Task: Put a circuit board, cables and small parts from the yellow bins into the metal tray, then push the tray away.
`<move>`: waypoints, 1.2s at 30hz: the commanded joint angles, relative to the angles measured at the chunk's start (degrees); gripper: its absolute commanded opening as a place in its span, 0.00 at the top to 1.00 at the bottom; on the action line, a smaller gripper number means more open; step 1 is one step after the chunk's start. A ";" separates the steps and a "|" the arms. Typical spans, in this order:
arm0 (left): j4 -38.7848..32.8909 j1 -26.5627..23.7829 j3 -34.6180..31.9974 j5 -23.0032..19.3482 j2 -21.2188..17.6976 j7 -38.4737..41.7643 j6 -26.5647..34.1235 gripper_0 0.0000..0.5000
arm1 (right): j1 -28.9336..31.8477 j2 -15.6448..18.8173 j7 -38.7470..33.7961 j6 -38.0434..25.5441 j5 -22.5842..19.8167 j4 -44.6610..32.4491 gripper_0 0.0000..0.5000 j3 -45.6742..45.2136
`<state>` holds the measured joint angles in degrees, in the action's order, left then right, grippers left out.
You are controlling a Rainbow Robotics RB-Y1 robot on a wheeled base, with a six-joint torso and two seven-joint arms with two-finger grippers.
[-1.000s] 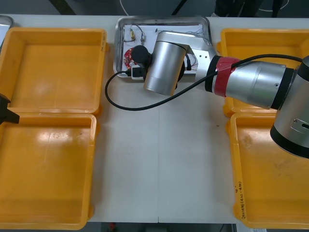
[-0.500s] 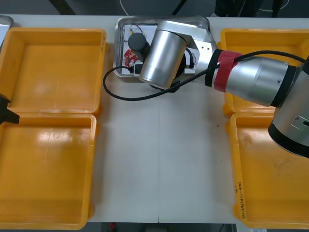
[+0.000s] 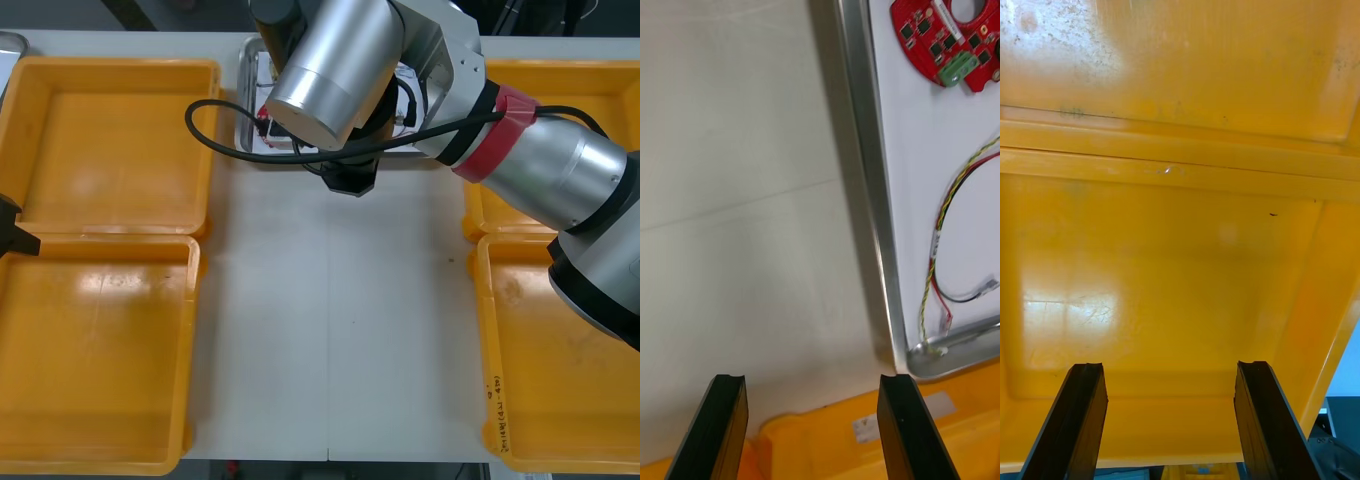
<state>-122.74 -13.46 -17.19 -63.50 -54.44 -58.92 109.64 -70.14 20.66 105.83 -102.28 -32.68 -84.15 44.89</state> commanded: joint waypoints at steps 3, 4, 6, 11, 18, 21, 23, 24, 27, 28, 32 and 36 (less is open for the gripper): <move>-1.54 0.80 -1.62 0.40 -2.16 -6.03 0.36 0.00 | 6.77 -0.79 -7.04 -7.72 2.63 -13.93 0.00 -9.47; -1.54 0.80 -1.62 0.40 -2.16 -6.03 0.36 0.00 | 7.21 -0.79 -7.48 -7.72 2.89 -14.99 0.00 -10.00; -1.54 0.80 -1.62 0.40 -2.16 -6.03 0.36 0.00 | 9.23 -0.62 -9.42 -7.72 3.51 -18.77 0.00 -11.58; -1.54 0.80 -1.62 0.40 -2.16 -6.03 0.36 0.00 | 13.19 1.14 -10.74 -7.72 3.24 -25.80 0.00 -15.18; -1.54 0.80 -1.62 0.40 -2.16 -6.03 0.36 0.00 | 24.61 7.29 -18.91 -7.72 -0.98 -37.58 0.00 -22.74; -1.54 0.80 -1.62 0.40 -2.16 -6.03 0.36 0.00 | 28.04 8.96 -22.51 -7.72 -2.56 -40.12 0.00 -26.78; -1.54 0.80 -1.62 0.40 -2.16 -6.03 0.36 0.00 | 29.36 9.22 -24.36 -7.72 -3.44 -41.00 0.00 -29.51; -1.54 0.80 -1.62 0.40 -2.16 -6.03 0.36 0.00 | 30.24 9.31 -25.59 -7.72 -4.40 -41.18 0.00 -31.53; -1.54 0.80 -1.62 0.40 -2.16 -6.03 0.36 0.00 | 32.44 10.28 -28.93 -7.72 -7.57 -41.35 0.00 -36.10; -1.54 0.80 -1.62 0.40 -2.16 -6.03 0.36 0.00 | 33.32 10.89 -30.16 -7.72 -8.89 -41.35 0.00 -37.95; -1.54 0.80 -1.62 0.40 -2.16 -6.03 0.36 0.00 | 36.83 12.83 -33.15 -7.72 -11.96 -41.44 0.00 -43.75; -1.54 0.80 -1.62 0.40 -2.16 -6.03 0.36 0.00 | 40.96 14.41 -34.29 -7.72 -13.19 -41.79 0.00 -50.08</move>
<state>-122.80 -13.45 -17.20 -63.50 -54.44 -58.92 109.64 -32.48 32.23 72.87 -109.83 -45.09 -123.61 0.08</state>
